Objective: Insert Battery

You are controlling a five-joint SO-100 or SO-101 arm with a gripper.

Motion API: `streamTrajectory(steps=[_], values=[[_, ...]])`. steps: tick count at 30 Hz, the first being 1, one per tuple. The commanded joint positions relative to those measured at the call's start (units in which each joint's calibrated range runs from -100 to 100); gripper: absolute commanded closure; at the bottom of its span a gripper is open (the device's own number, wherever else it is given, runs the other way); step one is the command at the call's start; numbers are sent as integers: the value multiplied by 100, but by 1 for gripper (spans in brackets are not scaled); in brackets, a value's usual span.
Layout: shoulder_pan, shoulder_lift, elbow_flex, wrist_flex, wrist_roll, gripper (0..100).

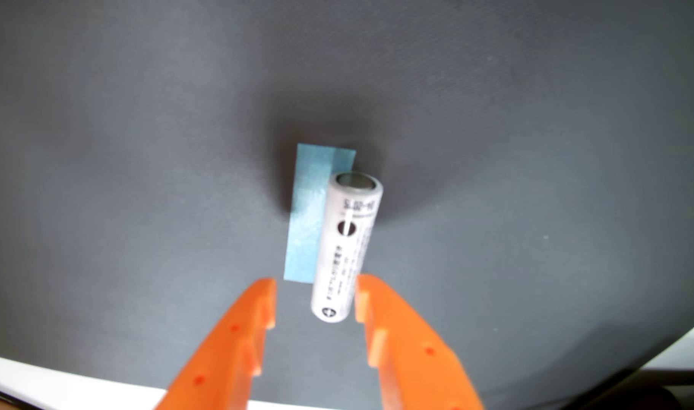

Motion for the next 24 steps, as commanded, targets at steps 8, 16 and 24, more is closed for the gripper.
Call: streamTrajectory(steps=[8,16,24], values=[[41,-130,-20,-274,19,88],[41,-130,-65,-274,44,88],[41,-130,-65,-274,55,88]])
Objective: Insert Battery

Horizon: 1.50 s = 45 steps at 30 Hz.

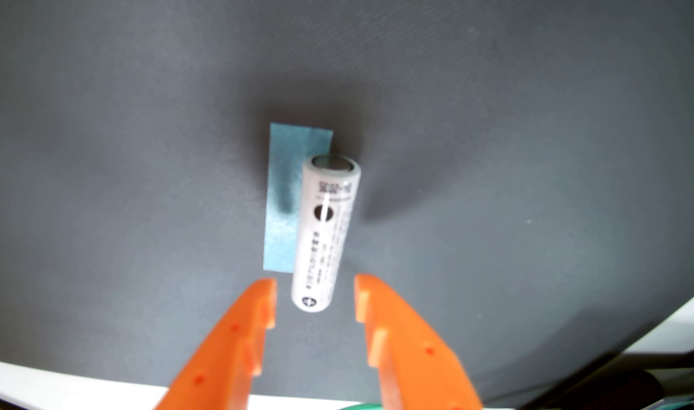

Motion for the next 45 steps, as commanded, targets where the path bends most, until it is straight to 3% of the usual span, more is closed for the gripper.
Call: streamTrajectory(steps=[1,36,45], values=[[48,-130,-65,-23,45,88],[355,-130,160,-286,60,88],[284,-122,692,-946,60,88]])
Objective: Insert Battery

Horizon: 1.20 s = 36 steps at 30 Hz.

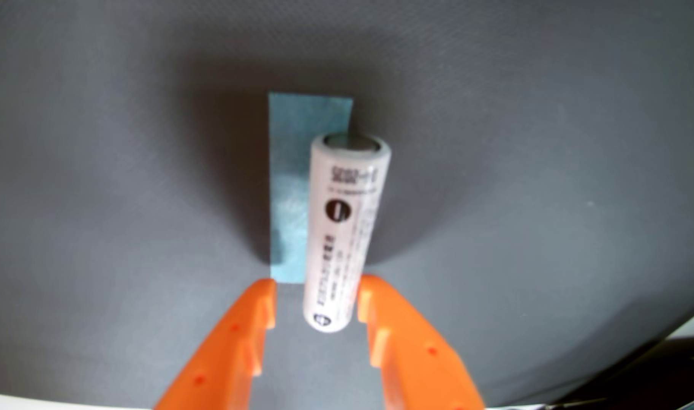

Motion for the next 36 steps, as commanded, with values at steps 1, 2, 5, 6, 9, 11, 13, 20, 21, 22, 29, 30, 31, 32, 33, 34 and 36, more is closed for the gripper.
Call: streamTrajectory(steps=[1,2,5,6,9,11,13,20,21,22,29,30,31,32,33,34,36], values=[[-43,-122,77,-160,24,88],[-43,-122,77,-151,9,88],[39,-122,86,-151,-17,88],[51,-122,86,-151,-22,88],[51,-122,95,-151,-27,88],[51,-122,131,-151,-27,89],[51,-122,149,-151,-27,89],[63,-97,158,-117,-27,89],[63,-55,158,-109,-27,90],[63,3,113,-109,-27,92],[63,295,-139,-75,-94,98],[63,295,-139,-75,-94,98],[63,295,-139,-75,-94,98],[63,295,-139,-75,-94,98],[63,287,-139,-75,-99,98],[51,278,-139,-75,-99,98],[-43,262,-148,-67,-171,98]])
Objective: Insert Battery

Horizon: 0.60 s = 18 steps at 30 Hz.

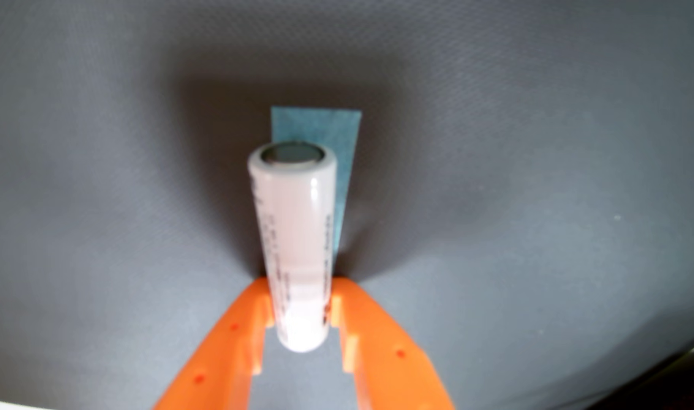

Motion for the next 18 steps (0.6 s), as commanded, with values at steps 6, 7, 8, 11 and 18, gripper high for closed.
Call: streamTrajectory(steps=[6,7,8,11,18], values=[[-52,-13,-698,237,-502,98],[-63,-21,-806,398,-563,98],[-75,-21,-923,542,-630,98],[-170,-21,-1166,754,-749,98],[-807,-21,-1166,813,-944,98]])
